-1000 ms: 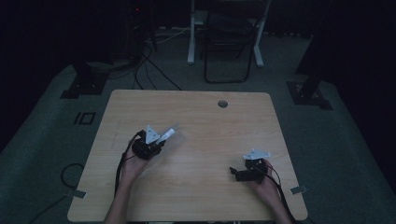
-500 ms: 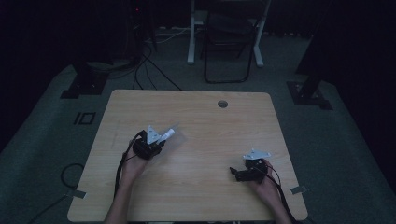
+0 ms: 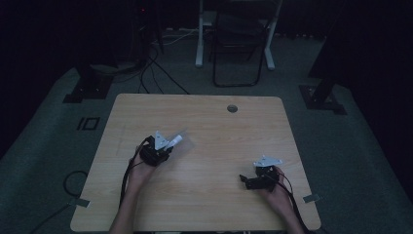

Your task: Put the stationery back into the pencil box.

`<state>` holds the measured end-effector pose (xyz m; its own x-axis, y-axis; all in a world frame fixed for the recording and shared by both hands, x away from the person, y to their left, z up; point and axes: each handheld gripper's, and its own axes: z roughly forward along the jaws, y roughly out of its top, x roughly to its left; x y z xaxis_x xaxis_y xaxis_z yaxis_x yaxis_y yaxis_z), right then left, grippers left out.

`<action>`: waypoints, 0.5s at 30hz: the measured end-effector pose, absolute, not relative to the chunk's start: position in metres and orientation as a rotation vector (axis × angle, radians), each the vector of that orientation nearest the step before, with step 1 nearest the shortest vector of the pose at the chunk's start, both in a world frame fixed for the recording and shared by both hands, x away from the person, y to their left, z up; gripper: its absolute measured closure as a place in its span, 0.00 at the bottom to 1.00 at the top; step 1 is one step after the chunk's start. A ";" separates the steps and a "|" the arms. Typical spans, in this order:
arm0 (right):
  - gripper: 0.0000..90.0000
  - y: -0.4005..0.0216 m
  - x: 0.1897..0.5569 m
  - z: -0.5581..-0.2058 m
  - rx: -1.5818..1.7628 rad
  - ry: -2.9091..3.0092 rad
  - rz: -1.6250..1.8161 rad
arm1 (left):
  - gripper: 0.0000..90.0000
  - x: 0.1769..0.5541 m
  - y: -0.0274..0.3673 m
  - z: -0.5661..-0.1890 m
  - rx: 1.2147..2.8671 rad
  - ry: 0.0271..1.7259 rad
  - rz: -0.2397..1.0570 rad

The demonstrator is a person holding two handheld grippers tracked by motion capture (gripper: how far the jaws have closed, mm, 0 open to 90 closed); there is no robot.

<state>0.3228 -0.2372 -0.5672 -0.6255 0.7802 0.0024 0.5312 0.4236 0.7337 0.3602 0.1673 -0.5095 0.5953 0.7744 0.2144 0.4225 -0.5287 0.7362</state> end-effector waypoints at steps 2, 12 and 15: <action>0.14 -0.237 0.323 -0.567 1.127 2.344 1.025 | 0.79 0.361 0.167 -0.510 2.183 0.944 0.708; 0.14 -0.237 0.323 -0.567 1.127 2.344 1.025 | 0.79 0.364 0.165 -0.515 2.194 0.944 0.698; 0.14 -0.237 0.323 -0.567 1.126 2.344 1.025 | 0.79 0.365 0.165 -0.516 2.199 0.943 0.695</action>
